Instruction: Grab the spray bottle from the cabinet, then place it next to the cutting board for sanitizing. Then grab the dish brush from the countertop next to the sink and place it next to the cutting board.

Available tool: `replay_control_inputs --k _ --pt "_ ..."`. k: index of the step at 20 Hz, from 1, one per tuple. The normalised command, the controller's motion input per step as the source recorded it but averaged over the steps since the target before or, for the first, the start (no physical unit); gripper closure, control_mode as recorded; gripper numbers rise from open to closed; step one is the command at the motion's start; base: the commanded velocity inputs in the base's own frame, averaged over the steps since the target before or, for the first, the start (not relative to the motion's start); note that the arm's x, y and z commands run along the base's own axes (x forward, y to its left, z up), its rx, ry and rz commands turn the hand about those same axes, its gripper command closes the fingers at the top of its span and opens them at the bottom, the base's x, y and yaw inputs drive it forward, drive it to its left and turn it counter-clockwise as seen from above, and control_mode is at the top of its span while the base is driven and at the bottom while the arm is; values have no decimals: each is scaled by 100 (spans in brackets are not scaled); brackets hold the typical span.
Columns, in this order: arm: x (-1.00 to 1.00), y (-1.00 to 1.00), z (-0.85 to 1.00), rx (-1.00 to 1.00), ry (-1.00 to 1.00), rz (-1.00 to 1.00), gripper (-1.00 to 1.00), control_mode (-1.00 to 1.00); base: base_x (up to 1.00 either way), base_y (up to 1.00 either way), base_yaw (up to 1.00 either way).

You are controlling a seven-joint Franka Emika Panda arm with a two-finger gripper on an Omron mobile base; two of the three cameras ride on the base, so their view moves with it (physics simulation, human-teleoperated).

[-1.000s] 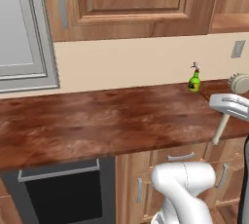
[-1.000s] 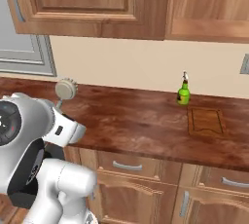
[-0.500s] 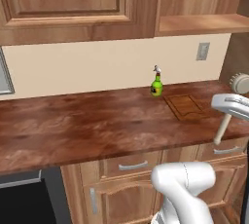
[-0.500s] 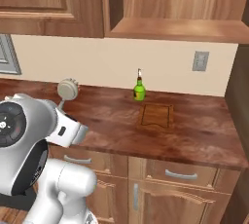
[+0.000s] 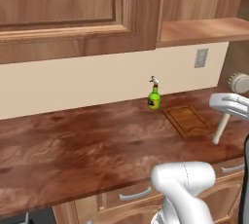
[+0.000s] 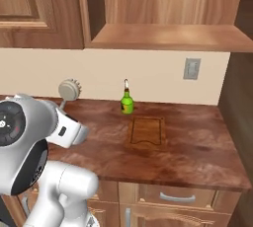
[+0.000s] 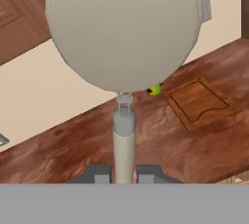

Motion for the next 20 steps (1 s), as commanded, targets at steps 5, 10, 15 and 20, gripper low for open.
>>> replay_control_inputs --k 5,10,15,20 --pt "0 0 0 0 0 0 100 100 60 -1 -5" --pt "0 0 0 0 0 0 100 100 5 -21 30" --pt "0 0 0 0 0 0 100 100 2 -34 43" --pt "0 0 0 0 0 0 100 100 14 -16 21"
